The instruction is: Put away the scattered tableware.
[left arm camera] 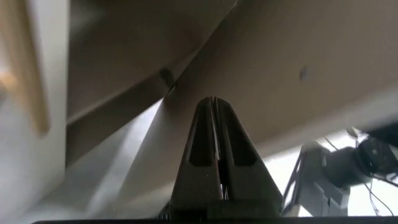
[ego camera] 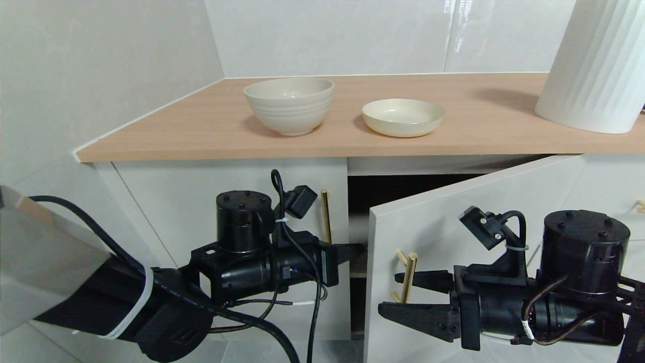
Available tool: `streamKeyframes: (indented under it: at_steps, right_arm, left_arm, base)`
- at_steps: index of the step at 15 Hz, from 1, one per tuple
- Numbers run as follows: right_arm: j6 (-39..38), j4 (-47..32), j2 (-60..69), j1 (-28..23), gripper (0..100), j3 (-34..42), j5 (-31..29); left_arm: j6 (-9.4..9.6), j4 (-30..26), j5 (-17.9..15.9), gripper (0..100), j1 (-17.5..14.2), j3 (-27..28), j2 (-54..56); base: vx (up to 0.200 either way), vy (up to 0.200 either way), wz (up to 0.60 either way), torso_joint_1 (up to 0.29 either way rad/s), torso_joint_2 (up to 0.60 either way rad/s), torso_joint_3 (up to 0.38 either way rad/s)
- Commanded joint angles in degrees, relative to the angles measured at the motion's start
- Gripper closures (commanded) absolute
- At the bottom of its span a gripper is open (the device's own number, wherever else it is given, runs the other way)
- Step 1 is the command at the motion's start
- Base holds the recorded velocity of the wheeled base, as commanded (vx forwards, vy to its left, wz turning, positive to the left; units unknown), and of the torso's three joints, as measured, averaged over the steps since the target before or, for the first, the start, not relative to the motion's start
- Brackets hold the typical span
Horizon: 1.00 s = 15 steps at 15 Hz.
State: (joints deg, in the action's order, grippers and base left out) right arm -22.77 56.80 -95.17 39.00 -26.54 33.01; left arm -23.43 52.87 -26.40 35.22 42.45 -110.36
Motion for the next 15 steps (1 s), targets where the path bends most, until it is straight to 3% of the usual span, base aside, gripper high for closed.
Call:
streamKeyframes:
  at_steps: [1, 9, 13, 15]
  right_arm:
    - [0.0, 0.1, -0.2, -0.2, 0, 0.0, -0.1]
    - [0.2, -0.9, 6.5, -8.2, 0, 1.9, -0.6]
    - [0.5, -25.1, 22.7, -9.5, 0, 1.3, -0.8]
    - [1.6, -32.5, 27.8, -12.4, 0, -1.9, -1.1]
  left_arm:
    - [-0.04, -0.1, -0.2, 100, 1.0, 2.2, -2.2]
    - [-0.04, 0.3, -0.2, 100, 3.5, 3.1, -3.0]
    - [-0.12, 0.2, -0.2, 100, 3.5, 3.2, -3.3]
    - [-1.71, 0.1, -0.1, 100, 3.5, 3.3, -3.5]
  base:
    - [0.0, 0.0, 0.0, 0.0, 0.0, 0.0]
    - [0.0, 0.0, 0.0, 0.0, 0.0, 0.0]
    - [0.0, 0.0, 0.0, 0.0, 0.0, 0.0]
    - [0.0, 0.0, 0.0, 0.0, 0.0, 0.0]
